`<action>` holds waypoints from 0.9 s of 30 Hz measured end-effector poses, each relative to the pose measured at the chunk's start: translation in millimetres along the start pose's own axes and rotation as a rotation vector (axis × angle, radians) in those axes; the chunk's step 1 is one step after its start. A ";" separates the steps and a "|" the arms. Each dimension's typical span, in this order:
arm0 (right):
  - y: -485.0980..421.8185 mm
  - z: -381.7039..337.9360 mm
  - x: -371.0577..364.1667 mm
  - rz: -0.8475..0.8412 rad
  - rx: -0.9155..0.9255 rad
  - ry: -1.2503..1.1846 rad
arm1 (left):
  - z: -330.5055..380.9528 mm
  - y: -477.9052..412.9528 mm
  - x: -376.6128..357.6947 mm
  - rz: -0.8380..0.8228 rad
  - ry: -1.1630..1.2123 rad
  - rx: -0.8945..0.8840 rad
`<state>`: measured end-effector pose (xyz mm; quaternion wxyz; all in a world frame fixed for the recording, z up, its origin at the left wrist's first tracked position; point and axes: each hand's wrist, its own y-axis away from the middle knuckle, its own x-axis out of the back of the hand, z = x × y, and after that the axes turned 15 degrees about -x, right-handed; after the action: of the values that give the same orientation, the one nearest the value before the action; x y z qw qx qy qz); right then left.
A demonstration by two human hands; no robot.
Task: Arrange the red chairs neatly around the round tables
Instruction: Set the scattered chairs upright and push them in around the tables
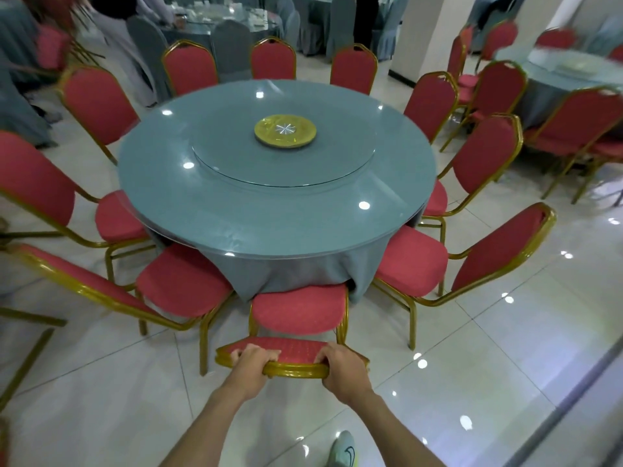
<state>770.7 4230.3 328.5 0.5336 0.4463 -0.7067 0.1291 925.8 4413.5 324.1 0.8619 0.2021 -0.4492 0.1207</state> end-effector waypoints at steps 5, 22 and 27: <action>21.4 -0.2 -11.0 0.005 0.008 0.007 | 0.5 20.5 -12.3 -0.027 0.007 -0.012; 70.7 7.9 -51.5 -0.006 0.037 0.031 | 13.8 70.4 -37.3 -0.075 -0.031 -0.037; 94.4 9.0 -62.3 -0.068 0.042 0.108 | 22.1 96.0 -54.8 -0.063 -0.027 -0.021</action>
<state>694.3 4308.7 298.5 0.5653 0.4736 -0.6585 0.1498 841.3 4487.3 313.4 0.8612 0.2088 -0.4553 0.0862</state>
